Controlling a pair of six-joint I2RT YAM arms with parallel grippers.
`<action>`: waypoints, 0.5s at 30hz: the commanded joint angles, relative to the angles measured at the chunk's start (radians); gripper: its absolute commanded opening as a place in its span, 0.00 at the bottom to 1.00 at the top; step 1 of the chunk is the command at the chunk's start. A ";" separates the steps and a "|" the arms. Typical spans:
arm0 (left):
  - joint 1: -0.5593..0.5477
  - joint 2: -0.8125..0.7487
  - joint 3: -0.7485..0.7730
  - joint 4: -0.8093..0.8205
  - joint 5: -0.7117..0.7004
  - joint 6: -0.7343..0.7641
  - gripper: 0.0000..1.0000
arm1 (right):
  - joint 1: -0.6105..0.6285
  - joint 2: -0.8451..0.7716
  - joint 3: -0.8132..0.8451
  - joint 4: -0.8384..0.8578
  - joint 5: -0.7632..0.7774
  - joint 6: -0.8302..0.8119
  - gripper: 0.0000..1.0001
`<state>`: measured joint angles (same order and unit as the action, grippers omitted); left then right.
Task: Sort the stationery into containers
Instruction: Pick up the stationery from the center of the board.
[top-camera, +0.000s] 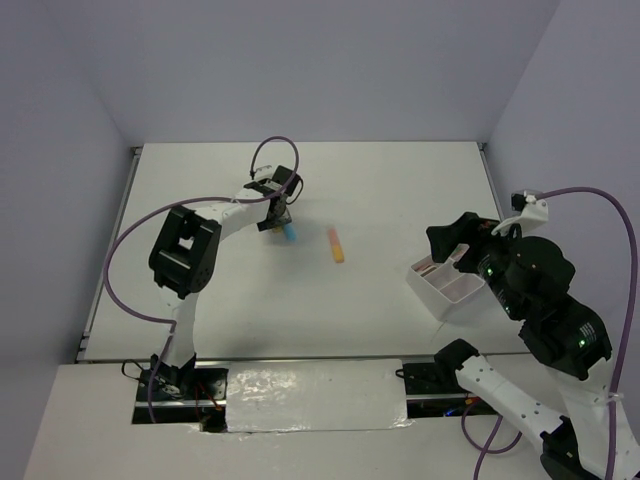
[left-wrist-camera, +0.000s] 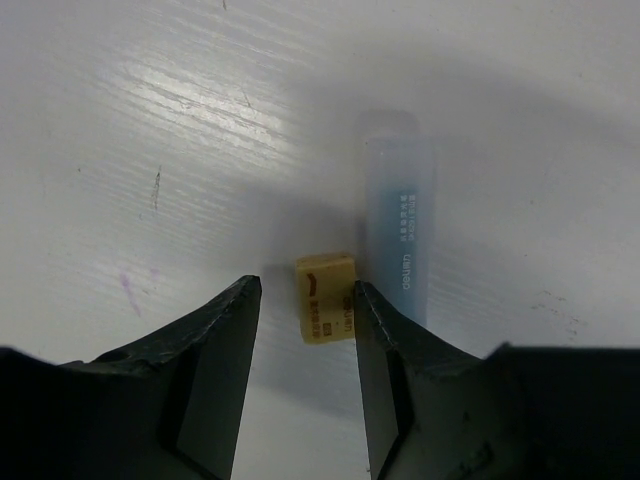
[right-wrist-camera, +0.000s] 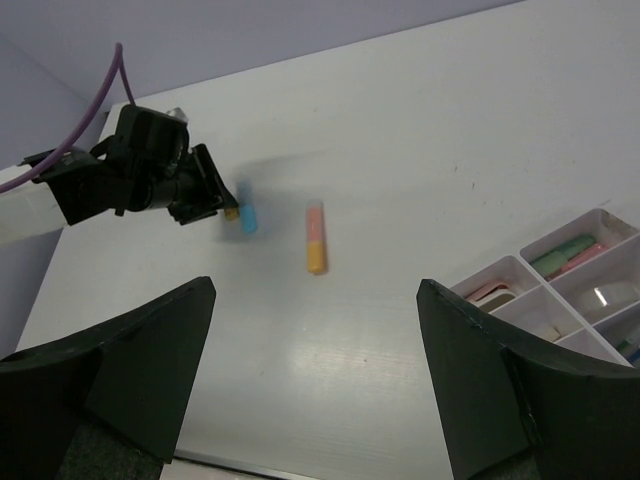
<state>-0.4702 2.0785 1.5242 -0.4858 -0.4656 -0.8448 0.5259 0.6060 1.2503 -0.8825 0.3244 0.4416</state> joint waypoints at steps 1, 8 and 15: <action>0.001 0.035 0.016 0.006 0.016 -0.014 0.54 | 0.000 0.018 -0.003 0.054 -0.005 -0.021 0.90; -0.001 0.065 0.025 0.003 0.013 -0.008 0.53 | 0.000 0.032 -0.009 0.065 -0.002 -0.026 0.90; 0.001 0.052 0.014 0.006 0.022 -0.002 0.17 | 0.000 0.044 -0.015 0.079 -0.008 -0.023 0.90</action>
<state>-0.4736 2.1098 1.5337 -0.4614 -0.4561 -0.8440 0.5259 0.6365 1.2396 -0.8612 0.3237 0.4290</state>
